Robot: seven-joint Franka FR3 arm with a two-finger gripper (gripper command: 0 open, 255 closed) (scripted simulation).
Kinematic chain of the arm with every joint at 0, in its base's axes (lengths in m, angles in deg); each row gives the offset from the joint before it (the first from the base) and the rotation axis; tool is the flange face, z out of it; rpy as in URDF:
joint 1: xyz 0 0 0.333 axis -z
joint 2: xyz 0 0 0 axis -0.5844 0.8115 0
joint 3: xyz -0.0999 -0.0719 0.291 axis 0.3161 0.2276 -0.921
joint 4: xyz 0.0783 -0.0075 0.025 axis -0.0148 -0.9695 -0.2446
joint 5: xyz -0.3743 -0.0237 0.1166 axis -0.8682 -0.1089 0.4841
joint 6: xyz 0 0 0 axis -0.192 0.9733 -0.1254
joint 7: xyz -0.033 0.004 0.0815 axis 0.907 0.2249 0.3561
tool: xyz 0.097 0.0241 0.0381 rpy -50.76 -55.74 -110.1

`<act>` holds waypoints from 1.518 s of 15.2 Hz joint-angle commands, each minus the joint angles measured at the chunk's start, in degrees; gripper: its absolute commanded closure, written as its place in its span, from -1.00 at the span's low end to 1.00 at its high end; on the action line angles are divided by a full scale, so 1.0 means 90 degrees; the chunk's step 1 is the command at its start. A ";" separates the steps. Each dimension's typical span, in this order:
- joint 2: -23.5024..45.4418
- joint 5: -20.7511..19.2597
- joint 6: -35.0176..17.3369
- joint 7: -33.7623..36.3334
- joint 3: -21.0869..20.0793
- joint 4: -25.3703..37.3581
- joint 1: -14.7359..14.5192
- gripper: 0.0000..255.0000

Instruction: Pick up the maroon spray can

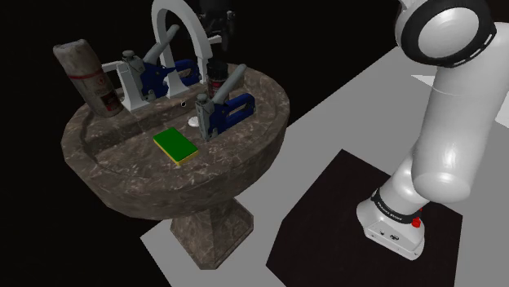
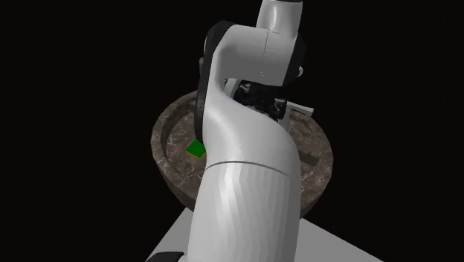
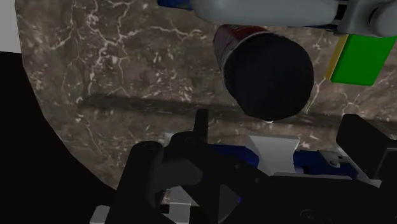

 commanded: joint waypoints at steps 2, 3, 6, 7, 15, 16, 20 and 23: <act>0.0382 -0.0068 0.0110 0.0023 -0.0014 0.0423 -0.0094 -1.00; 0.0335 -0.0057 -0.0004 0.0015 -0.0013 0.0261 -0.0081 -1.00; 0.0216 -0.0031 -0.0329 -0.0007 -0.0010 -0.0182 -0.0047 -1.00; 0.0184 -0.0024 -0.0432 -0.0014 -0.0010 -0.0318 -0.0037 -1.00; 0.0142 -0.0016 -0.0591 -0.0018 -0.0010 -0.0518 -0.0028 1.00; 0.0141 -0.0015 -0.0591 -0.0019 -0.0010 -0.0519 -0.0027 1.00; 0.0139 -0.0014 -0.0591 -0.0024 -0.0009 -0.0522 -0.0023 1.00; 0.0231 -0.0034 -0.0284 -0.0004 -0.0011 -0.0123 -0.0051 1.00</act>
